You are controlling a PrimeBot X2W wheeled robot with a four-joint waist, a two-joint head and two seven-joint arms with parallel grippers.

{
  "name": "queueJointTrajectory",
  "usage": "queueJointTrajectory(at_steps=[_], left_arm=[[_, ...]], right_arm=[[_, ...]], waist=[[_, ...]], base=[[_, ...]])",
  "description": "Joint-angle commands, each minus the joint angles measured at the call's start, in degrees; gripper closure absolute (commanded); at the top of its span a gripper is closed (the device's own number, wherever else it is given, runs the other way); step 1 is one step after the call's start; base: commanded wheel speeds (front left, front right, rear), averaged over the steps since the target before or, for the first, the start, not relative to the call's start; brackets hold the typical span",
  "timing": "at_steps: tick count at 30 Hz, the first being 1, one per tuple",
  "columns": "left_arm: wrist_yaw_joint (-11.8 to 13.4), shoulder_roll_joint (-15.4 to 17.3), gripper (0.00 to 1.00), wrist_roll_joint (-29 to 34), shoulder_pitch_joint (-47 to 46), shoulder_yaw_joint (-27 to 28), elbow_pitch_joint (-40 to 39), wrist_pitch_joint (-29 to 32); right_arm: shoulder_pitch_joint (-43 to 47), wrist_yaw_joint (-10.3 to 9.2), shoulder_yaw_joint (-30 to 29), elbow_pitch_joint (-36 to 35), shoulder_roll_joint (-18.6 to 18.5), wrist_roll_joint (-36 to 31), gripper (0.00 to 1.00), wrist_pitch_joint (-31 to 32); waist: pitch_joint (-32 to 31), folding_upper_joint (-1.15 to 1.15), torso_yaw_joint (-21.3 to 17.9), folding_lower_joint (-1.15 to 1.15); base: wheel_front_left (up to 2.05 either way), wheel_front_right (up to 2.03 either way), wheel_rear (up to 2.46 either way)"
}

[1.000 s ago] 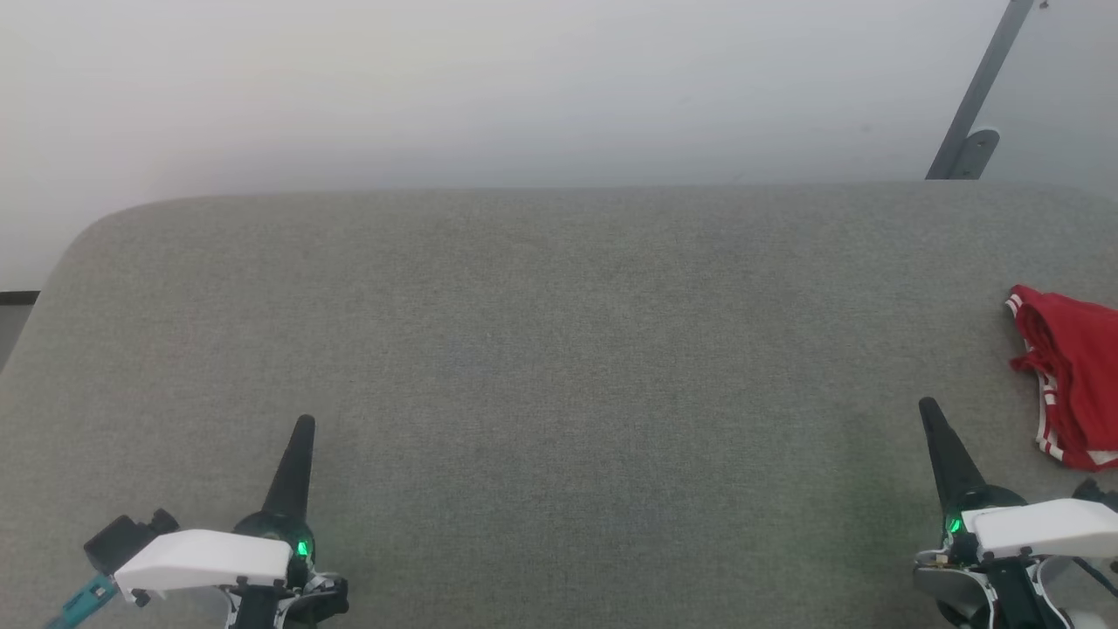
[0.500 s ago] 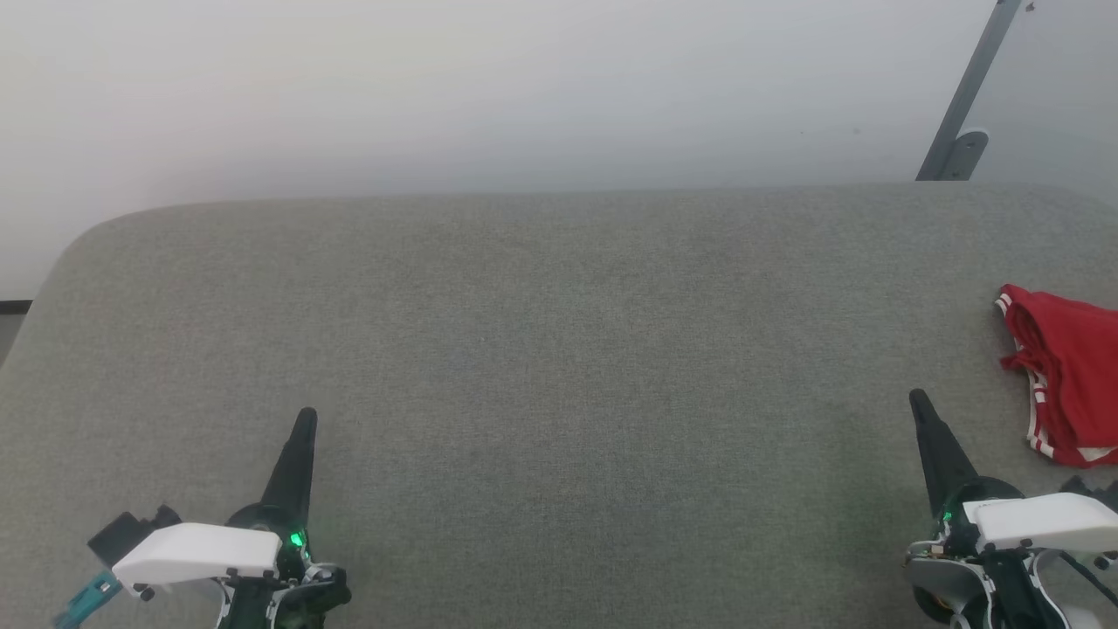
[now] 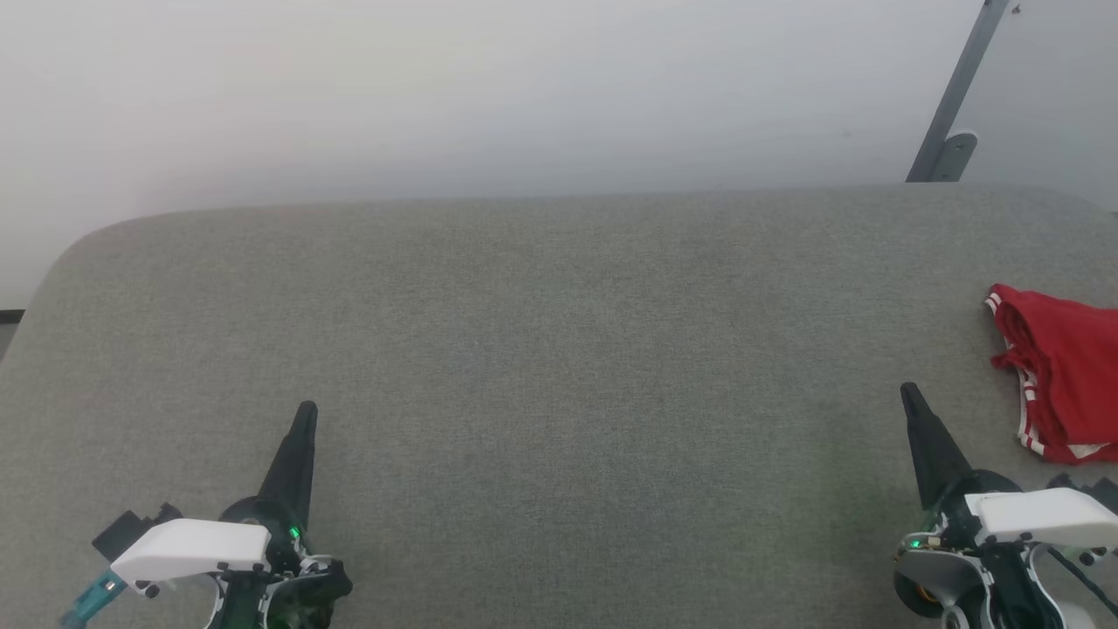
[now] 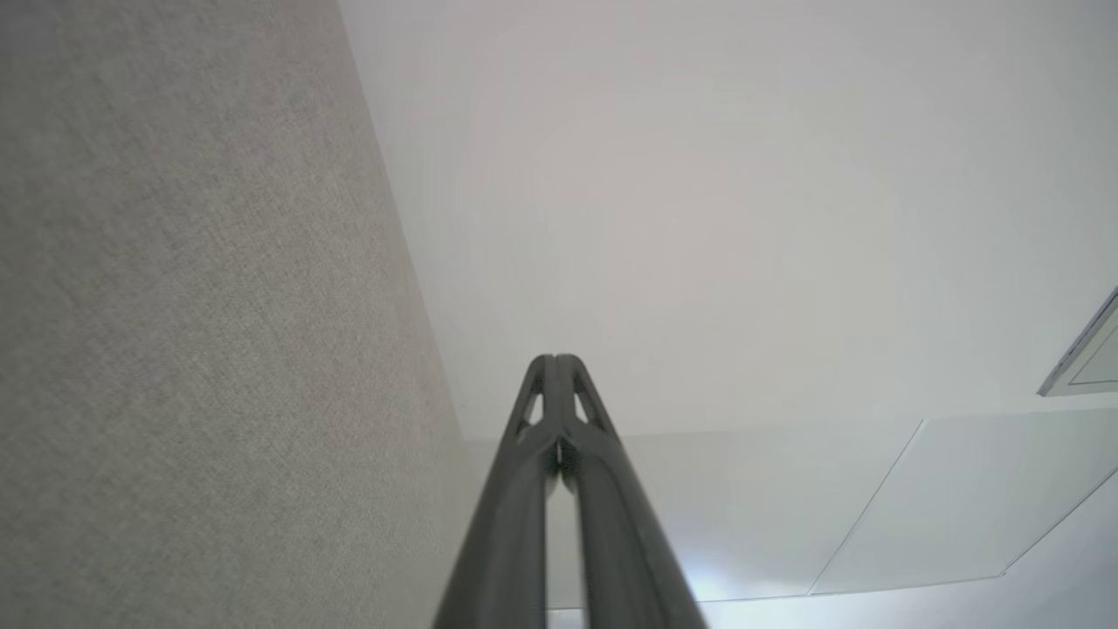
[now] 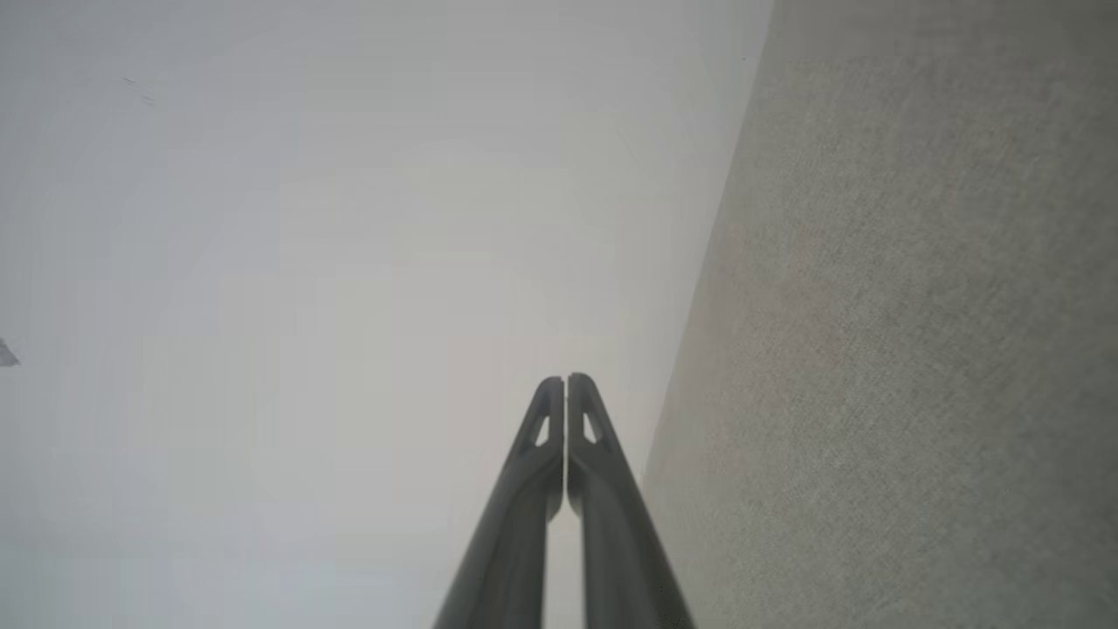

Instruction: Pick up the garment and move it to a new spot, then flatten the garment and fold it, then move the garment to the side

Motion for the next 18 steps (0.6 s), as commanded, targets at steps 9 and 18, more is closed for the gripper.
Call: queueJointTrajectory(at_steps=[9,18], left_arm=[[-0.2,-0.1,1.0,-2.0,-1.1,0.5,0.3,1.0],[-0.2,-0.2,1.0,-1.8,-1.1,0.6,0.3,1.1]], right_arm=[[-0.7,0.02,-0.4,0.4,0.7,1.9,1.0,0.8],[-0.7,0.02,-0.4,0.4,0.7,1.9,1.0,0.8]], waist=[[-0.2,0.0,-0.2,0.0],[-0.2,0.0,-0.2,0.0]], base=[[0.0,0.0,0.0],[0.0,0.0,0.0]])
